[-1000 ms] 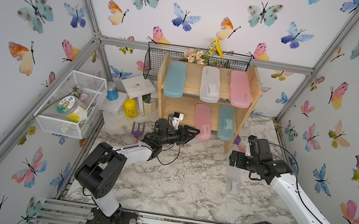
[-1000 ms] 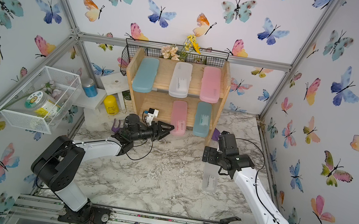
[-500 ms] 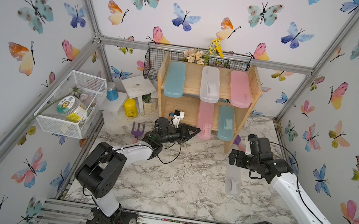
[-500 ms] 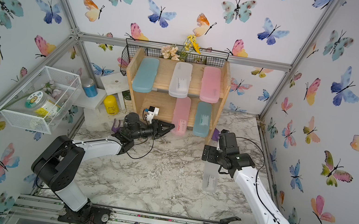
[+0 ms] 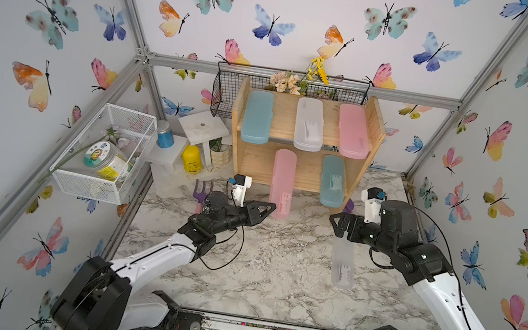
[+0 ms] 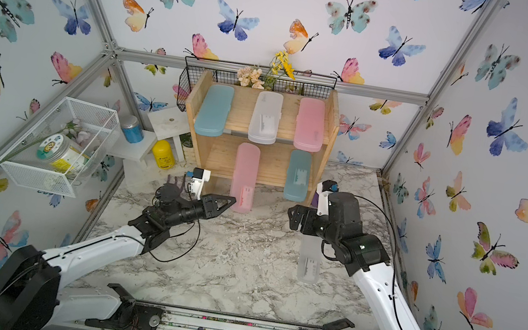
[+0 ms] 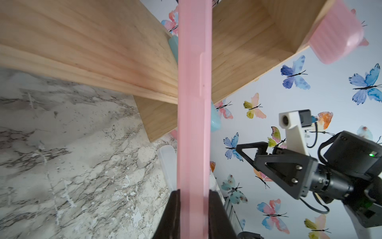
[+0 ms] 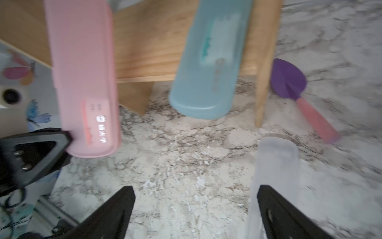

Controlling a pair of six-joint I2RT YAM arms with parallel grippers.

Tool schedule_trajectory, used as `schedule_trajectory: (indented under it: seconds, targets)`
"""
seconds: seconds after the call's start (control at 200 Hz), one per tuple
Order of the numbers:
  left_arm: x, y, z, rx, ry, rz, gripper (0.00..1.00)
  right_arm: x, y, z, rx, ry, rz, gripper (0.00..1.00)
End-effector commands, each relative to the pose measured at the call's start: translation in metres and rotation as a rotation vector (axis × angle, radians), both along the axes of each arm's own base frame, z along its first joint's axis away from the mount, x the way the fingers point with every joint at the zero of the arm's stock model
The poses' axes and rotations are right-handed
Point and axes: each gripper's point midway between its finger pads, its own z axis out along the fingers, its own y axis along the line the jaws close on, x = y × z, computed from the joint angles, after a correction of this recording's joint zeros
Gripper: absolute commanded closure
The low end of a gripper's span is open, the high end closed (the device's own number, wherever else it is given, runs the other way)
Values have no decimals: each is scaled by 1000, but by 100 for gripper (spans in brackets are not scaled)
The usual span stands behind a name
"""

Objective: Remove the pencil cases from the shelf
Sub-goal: Pick up the pencil case from the shelf.

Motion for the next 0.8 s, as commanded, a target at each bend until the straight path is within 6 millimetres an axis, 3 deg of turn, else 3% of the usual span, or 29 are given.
schedule_trajectory:
  seconds: [0.0,0.195,0.315,0.551,0.796]
  targets:
    - [-15,22,-2,127,-158,111,100,-20,48,37,131,-63,100,1]
    - [-55,37,8,169,-269,186,100,-47,127,49,219,-109,207,1]
    - [-69,40,14,143,-282,186,100,-48,162,46,219,-141,225,1]
    - [-80,37,26,114,-294,162,100,-28,184,43,193,-191,191,1]
    - [-82,36,27,112,-296,159,100,-26,207,40,193,-197,252,1]
